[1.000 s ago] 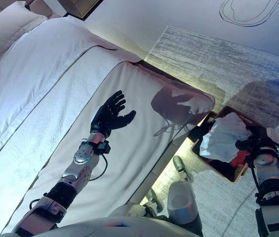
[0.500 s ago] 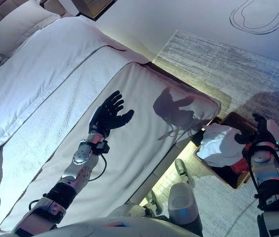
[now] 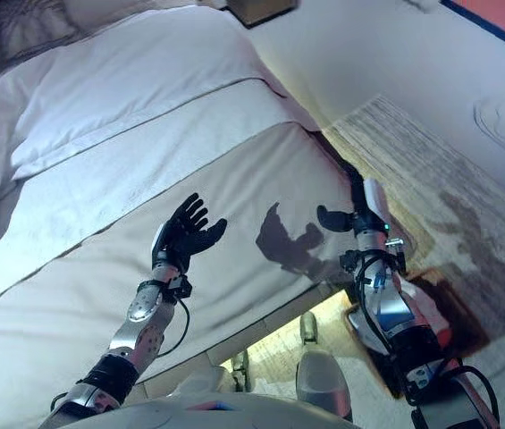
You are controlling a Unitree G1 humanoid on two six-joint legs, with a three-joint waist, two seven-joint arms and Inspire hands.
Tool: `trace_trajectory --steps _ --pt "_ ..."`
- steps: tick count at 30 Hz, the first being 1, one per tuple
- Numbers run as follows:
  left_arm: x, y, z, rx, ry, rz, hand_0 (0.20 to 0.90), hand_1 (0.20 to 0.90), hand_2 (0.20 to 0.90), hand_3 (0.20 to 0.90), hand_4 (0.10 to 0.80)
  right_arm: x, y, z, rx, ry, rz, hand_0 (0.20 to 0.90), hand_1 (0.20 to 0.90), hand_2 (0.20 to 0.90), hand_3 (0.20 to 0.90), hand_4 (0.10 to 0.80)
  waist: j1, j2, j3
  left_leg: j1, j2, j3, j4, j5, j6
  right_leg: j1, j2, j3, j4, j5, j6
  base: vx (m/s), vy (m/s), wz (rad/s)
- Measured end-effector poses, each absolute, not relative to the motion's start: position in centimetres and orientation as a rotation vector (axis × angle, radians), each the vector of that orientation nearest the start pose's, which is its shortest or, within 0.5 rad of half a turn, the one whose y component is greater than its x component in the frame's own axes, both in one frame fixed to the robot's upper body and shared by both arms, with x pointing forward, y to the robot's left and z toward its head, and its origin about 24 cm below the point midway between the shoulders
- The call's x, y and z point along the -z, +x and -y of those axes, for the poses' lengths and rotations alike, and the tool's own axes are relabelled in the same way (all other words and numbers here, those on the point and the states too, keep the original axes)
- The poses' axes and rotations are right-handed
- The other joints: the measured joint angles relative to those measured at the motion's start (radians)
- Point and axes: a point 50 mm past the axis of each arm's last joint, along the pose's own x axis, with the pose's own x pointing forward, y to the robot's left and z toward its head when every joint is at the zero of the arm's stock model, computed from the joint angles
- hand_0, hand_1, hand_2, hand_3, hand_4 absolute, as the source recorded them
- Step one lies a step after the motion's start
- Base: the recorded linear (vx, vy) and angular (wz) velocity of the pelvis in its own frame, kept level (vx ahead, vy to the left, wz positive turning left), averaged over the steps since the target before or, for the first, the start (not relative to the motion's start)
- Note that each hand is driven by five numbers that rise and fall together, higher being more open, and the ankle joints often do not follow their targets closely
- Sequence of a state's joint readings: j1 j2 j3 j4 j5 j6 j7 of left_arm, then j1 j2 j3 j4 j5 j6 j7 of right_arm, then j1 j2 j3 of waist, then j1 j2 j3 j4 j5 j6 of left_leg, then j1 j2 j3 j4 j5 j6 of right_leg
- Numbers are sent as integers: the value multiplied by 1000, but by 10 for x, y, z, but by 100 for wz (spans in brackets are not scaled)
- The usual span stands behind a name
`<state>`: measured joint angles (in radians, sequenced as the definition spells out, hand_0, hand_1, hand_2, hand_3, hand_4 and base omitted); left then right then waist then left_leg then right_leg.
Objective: Pick up the clothes from the bed and place them into the basket
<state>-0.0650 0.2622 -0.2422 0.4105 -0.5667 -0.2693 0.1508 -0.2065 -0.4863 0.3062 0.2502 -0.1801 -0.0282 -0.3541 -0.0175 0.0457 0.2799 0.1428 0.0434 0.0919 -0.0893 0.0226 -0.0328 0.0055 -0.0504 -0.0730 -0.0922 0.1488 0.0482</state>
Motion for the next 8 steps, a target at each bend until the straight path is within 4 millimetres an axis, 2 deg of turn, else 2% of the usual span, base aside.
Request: trace_trajectory --steps 4,8 --pt "27 239 -197 -126 -197 -235 900 900 900 900 800 -40 283 190 10 -720 40 900 900 900 900 800 29 -11 -22 -5 -2 -46 0 6 0 22 -11 -49 0 -3 -4 71 -20 38" --pt "34 231 -199 -94 -191 -278 900 900 900 900 800 -33 280 190 11 -712 13 900 900 900 900 800 52 -21 -42 -14 -2 -85 1 15 -2 34 -17 -78 0 -4 -4 49 -13 33"
